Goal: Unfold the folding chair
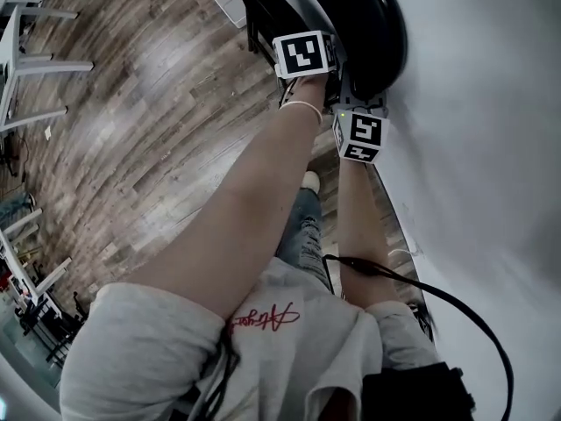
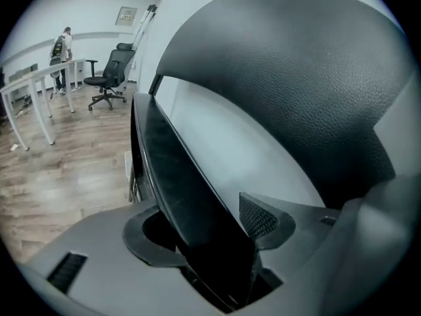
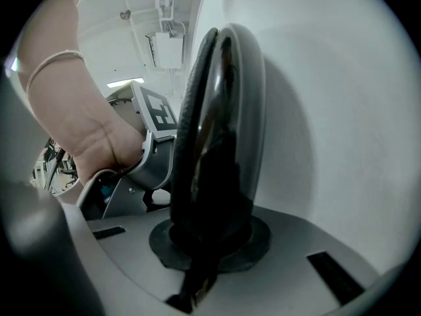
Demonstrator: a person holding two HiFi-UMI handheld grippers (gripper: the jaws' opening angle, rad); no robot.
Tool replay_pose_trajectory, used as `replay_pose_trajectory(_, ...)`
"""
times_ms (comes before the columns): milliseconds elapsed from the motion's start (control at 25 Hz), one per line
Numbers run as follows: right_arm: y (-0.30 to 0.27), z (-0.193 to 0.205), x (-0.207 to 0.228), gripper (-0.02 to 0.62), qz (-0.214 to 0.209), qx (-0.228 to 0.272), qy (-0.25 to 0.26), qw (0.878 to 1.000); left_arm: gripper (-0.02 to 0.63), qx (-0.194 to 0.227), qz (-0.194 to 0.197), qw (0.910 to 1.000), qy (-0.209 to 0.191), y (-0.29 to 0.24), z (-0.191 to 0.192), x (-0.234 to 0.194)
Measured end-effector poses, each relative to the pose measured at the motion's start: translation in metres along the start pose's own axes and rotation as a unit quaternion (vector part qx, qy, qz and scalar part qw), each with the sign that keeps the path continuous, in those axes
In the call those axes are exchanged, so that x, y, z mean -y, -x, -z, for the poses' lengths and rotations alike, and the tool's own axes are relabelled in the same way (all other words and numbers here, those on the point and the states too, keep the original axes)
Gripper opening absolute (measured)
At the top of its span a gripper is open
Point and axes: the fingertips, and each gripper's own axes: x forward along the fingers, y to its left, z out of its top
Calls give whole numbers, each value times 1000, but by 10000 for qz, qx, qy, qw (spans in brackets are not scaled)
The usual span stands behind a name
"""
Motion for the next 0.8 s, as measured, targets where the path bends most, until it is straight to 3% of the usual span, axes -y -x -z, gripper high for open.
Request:
replay_pose_trajectory(200,1,-4,-2,18,-152,73,28,9999,289,147,143,9998,-18,4,-7,-2)
replay_pose_trajectory(440,-2,-8,-17,18,-412,174,-28,9990,240,287,293,9979,498,27,-5,-30)
replay_pose_trajectory(600,-1,-7,-23,18,-487,178,-179,9985,219,131,464,9945,925,55,10,-64)
replay_pose_trajectory(800,6,3,-40,15,-772,335,-372,9958,212,-25,958,9865,1330,91,47,-122)
